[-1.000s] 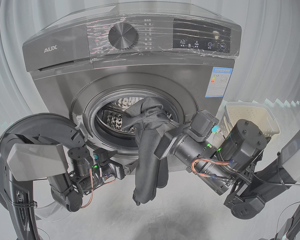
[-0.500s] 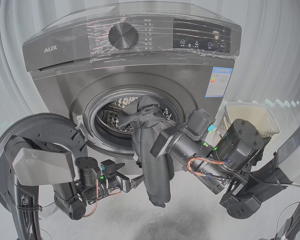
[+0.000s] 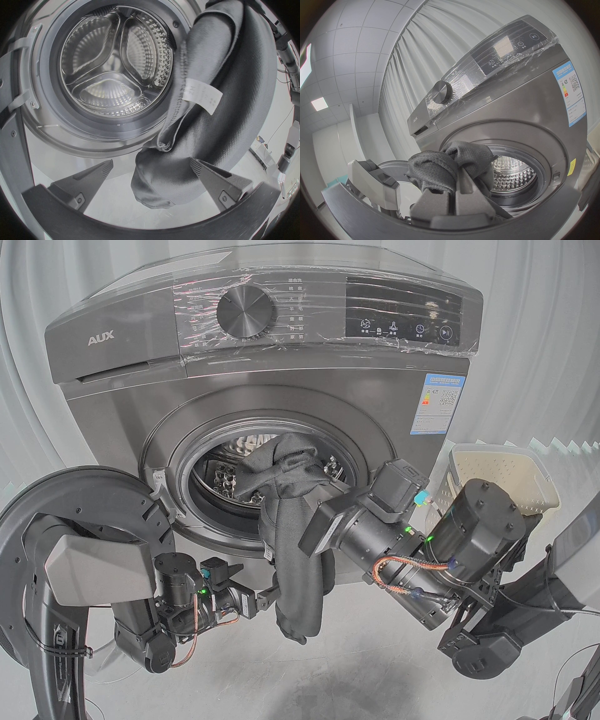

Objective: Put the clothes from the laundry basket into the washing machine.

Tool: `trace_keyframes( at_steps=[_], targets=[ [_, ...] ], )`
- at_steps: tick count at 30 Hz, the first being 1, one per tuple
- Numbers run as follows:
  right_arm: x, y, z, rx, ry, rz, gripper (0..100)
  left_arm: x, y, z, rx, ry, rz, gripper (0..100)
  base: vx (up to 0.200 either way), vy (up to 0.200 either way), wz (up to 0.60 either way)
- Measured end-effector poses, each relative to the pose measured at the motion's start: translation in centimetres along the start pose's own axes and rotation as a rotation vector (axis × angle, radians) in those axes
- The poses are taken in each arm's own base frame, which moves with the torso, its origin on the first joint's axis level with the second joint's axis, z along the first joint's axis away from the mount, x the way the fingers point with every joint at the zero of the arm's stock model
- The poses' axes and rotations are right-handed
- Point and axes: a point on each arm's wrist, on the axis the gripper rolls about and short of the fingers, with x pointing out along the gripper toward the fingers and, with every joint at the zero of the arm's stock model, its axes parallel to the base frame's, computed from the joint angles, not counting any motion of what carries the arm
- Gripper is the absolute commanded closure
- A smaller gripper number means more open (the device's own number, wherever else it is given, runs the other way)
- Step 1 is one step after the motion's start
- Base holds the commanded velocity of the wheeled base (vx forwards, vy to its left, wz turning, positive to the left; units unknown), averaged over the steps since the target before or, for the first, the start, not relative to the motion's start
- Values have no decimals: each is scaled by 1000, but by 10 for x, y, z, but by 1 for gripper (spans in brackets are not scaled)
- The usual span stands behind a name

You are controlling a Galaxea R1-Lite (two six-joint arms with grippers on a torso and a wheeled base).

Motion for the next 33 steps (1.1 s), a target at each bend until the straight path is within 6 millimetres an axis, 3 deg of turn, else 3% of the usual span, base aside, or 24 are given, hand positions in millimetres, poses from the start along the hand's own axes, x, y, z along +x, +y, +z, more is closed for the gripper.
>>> trace_keyframes(
  at_steps=[20,33],
  targets=[
    [-1,7,0,8,-2,18,100,19,8,2,0,-48,36,0,0,0,0],
    [-1,7,-1,8,1,21,100,25,-2,-11,6,-14,-3,0,0,0,0]
  ],
)
